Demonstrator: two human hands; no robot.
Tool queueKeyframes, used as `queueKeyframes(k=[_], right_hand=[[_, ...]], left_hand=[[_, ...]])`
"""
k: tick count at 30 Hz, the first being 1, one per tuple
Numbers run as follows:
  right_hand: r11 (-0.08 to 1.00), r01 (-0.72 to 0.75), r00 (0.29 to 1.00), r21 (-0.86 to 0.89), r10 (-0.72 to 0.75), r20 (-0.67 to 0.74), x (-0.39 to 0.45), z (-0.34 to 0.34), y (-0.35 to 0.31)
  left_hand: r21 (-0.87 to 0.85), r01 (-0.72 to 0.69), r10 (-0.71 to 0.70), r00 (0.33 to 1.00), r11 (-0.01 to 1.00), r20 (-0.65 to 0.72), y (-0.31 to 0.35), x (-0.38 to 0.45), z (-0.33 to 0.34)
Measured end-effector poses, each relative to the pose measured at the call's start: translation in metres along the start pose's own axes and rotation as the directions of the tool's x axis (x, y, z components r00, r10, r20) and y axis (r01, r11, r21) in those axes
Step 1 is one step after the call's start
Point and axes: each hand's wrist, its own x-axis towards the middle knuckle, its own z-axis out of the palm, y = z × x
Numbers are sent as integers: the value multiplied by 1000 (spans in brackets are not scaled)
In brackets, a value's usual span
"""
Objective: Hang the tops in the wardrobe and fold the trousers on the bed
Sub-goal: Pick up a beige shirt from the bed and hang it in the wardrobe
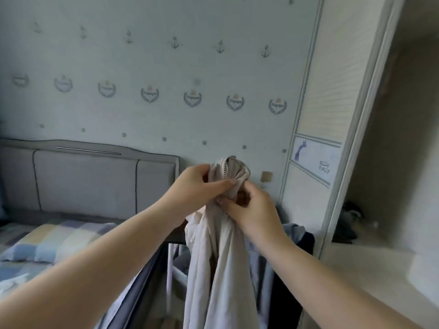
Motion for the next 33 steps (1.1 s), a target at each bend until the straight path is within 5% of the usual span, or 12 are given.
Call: queueKeyframes(k=[3,7,14,20,24,33], right_hand=[[999,-53,995,0,53,-87,-8,-50,9],[991,-134,951,27,136,-276,-16,-114,24],[963,-225,769,146,268,-581,-20,-210,56],[978,-207,610,8,135,-781,-10,-265,71],[974,-222,574,37,161,-803,7,-300,82],[939,-328,462,-104,63,-884,75,-370,118]], left_hand=[[-23,-24,25,998,999,63,13,13,49],[-351,78,-14,983,933,181,29,27,114],[-668,230,16,940,708,341,40,64,213],[-740,259,46,930,621,364,55,102,276],[-781,324,90,897,534,433,63,127,308],[-763,454,354,694,461,627,89,211,378]])
